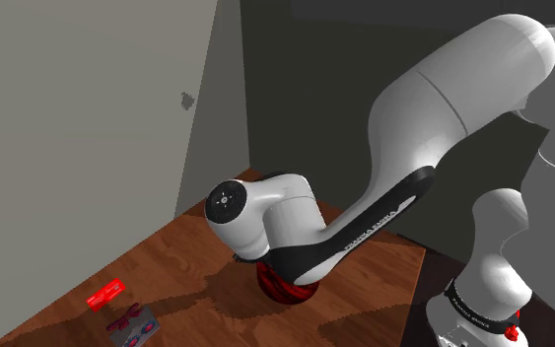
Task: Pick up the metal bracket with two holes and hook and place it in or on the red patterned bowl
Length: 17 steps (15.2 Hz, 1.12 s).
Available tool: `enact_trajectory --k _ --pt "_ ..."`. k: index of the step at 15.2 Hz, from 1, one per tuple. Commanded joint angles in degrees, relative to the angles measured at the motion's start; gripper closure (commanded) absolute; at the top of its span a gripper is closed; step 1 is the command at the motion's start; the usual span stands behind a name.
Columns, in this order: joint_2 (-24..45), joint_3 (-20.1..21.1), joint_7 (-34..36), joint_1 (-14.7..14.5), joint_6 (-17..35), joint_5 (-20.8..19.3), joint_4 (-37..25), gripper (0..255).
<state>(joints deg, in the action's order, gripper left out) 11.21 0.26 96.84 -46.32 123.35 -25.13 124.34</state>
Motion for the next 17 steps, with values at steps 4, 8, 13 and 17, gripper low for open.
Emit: enact_trajectory --k 4,8,13,17 --pt "0.1 0.0 0.0 0.0 0.2 0.0 0.0 255" --pt "0.1 0.0 0.0 0.0 0.2 0.0 0.0 0" --pt "-0.7 0.3 -0.3 -0.3 -1.6 0.5 -0.8 0" --pt "-2.8 1.2 -1.1 -1.2 -6.6 2.0 -3.6 0"
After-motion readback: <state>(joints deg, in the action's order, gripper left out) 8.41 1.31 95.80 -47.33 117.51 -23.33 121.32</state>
